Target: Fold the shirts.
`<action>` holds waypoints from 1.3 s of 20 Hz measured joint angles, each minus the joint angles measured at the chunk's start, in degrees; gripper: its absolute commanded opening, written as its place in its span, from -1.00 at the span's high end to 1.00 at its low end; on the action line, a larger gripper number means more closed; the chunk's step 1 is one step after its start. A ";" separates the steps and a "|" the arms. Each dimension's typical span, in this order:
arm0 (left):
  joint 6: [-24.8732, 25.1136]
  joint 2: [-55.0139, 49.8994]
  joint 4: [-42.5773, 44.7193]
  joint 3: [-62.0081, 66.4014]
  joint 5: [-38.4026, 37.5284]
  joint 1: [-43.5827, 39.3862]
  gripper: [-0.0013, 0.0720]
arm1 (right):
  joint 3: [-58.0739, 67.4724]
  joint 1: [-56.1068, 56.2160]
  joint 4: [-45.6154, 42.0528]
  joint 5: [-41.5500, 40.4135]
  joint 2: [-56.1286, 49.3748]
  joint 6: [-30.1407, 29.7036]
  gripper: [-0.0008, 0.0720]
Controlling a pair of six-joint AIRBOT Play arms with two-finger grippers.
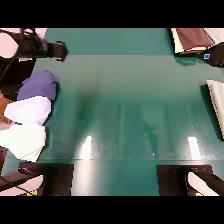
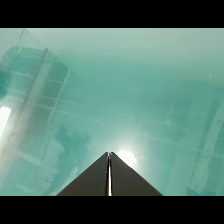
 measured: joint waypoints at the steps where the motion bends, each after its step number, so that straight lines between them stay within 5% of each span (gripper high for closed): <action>1: -0.63 -1.51 1.40 0.00 -1.29 2.43 -0.80 | 0.00 0.00 -0.02 0.00 0.00 0.00 0.93; 11: -2.45 -21.09 5.64 -0.02 -7.23 15.67 -0.78 | 0.00 0.00 -0.02 -2.86 0.00 0.00 0.93; 13: -2.49 -22.38 5.64 0.11 -6.82 16.06 0.58 | 0.00 0.00 -0.02 -3.67 -0.02 0.00 0.93; 14: -2.49 -22.80 5.70 0.28 -6.84 16.28 0.88 | 0.00 0.00 -0.02 -4.00 0.00 0.00 0.93; 20: -1.51 -22.40 5.88 4.76 -10.73 16.41 0.89 | 0.59 0.00 -0.02 -4.90 -0.02 0.00 0.93; 26: 2.60 -7.80 5.75 15.47 -13.42 9.94 0.89 | 8.52 0.00 0.00 -6.27 0.00 0.00 0.93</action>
